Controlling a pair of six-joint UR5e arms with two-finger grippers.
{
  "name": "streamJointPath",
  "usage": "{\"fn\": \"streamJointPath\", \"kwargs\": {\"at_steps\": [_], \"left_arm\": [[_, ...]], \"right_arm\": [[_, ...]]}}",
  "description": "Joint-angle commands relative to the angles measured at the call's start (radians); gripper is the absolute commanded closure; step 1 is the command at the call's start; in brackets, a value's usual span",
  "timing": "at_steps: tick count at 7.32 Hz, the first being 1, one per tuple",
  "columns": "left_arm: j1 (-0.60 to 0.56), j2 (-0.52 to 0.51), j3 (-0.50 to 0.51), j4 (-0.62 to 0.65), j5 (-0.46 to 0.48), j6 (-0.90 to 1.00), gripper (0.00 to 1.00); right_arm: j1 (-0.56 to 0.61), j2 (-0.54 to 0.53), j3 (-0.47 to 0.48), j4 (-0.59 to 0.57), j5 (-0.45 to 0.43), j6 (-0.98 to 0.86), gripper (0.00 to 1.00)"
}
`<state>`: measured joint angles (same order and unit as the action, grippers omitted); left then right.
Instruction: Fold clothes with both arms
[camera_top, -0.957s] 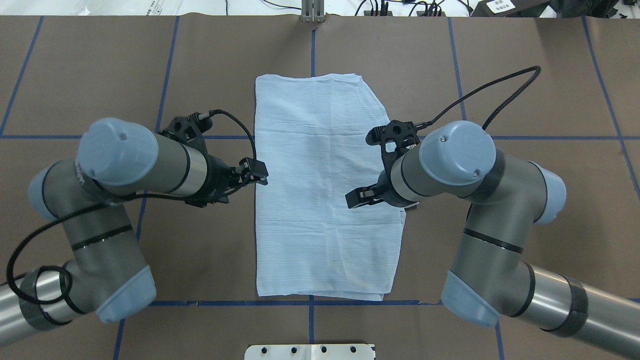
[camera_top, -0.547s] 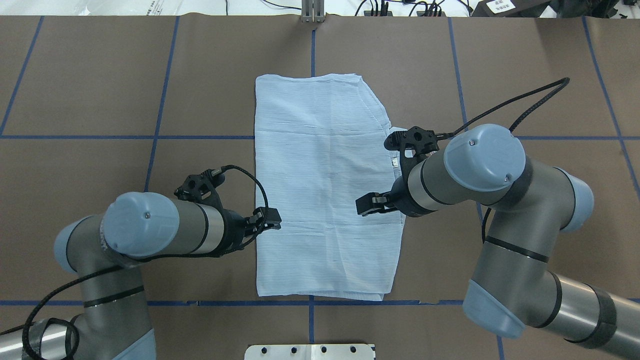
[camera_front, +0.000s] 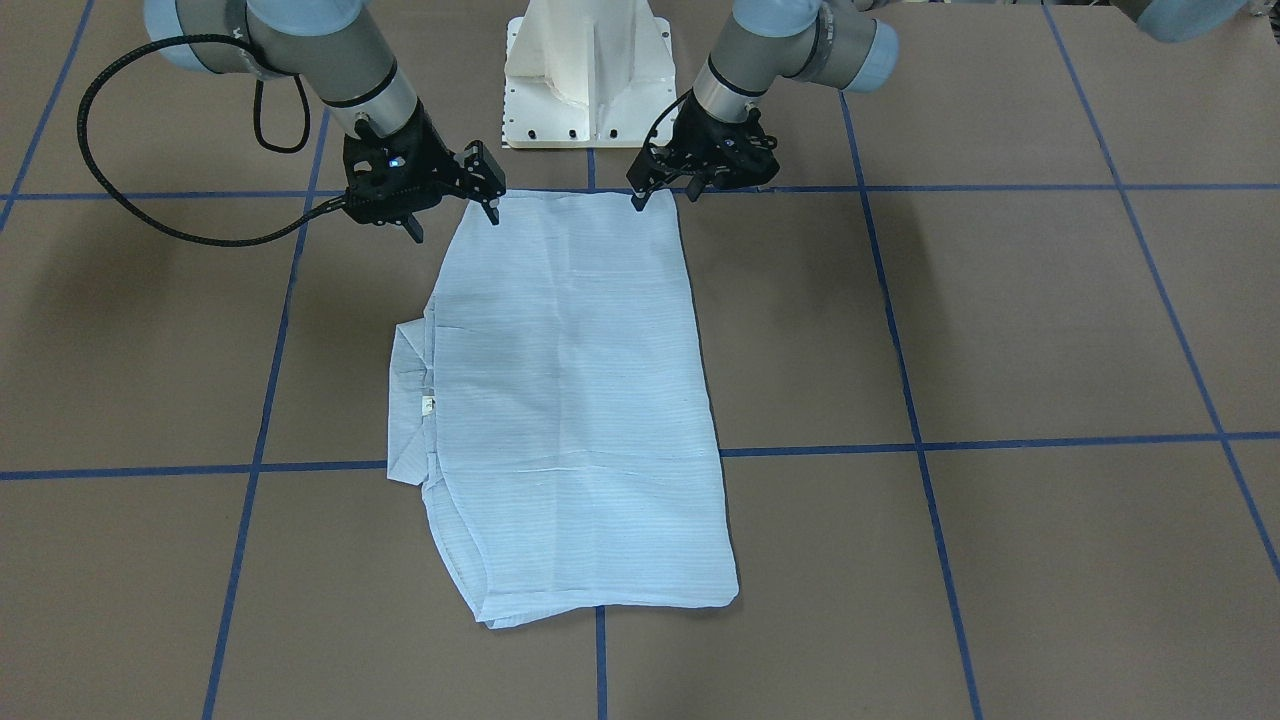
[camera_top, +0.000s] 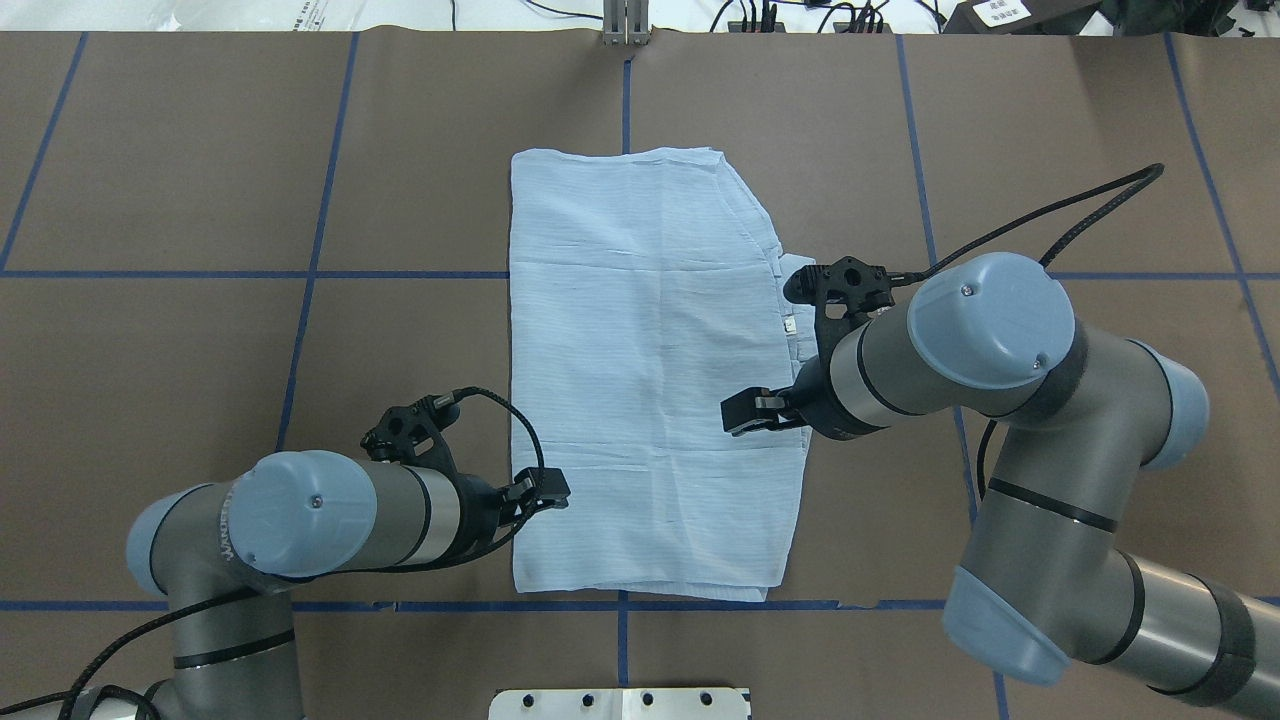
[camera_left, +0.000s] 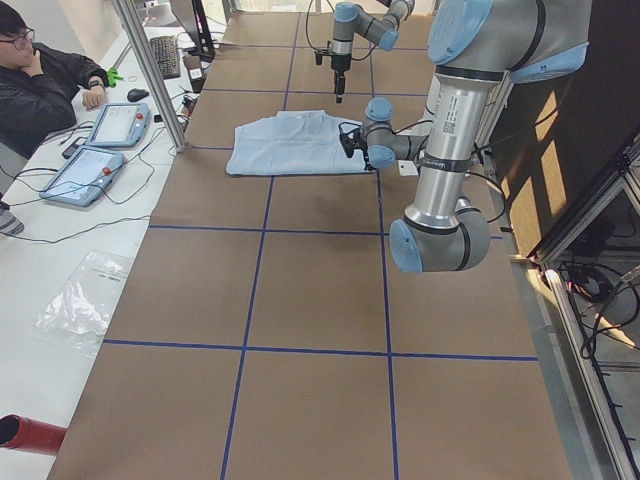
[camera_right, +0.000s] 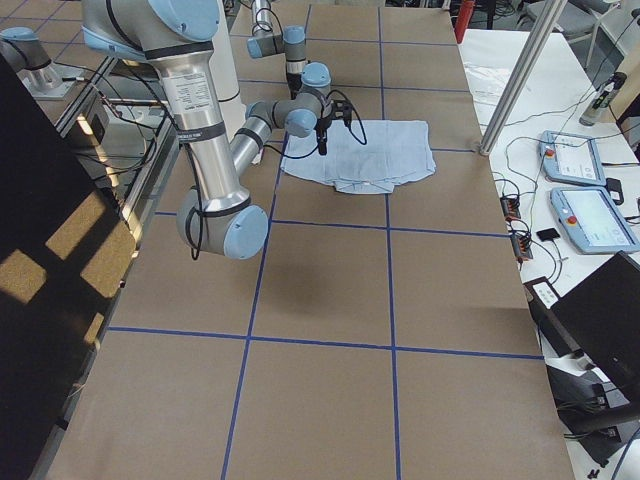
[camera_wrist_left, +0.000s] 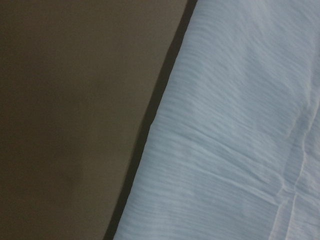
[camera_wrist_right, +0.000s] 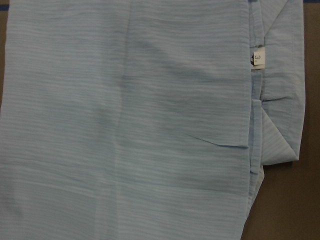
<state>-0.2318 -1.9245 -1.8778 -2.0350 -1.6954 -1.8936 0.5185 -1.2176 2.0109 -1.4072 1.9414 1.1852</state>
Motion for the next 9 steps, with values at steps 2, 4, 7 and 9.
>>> {"fn": "streamJointPath", "kwargs": {"at_steps": [2, 4, 7, 9], "left_arm": [[0.029, -0.004, 0.012, 0.016, 0.0, -0.021, 0.14], [0.029, -0.008, 0.015, 0.022, -0.001, -0.021, 0.19], [0.032, -0.013, 0.032, 0.022, -0.001, -0.021, 0.23], [0.034, -0.013, 0.034, 0.022, -0.001, -0.021, 0.3]], "right_arm": [[0.0, 0.0, 0.002, -0.001, 0.004, 0.001, 0.0], [0.0, 0.0, 0.002, -0.001, 0.004, -0.001, 0.0], [0.002, -0.002, 0.002, -0.003, 0.004, -0.001, 0.0], [0.002, -0.002, 0.002, -0.004, 0.004, -0.001, 0.0]]}}
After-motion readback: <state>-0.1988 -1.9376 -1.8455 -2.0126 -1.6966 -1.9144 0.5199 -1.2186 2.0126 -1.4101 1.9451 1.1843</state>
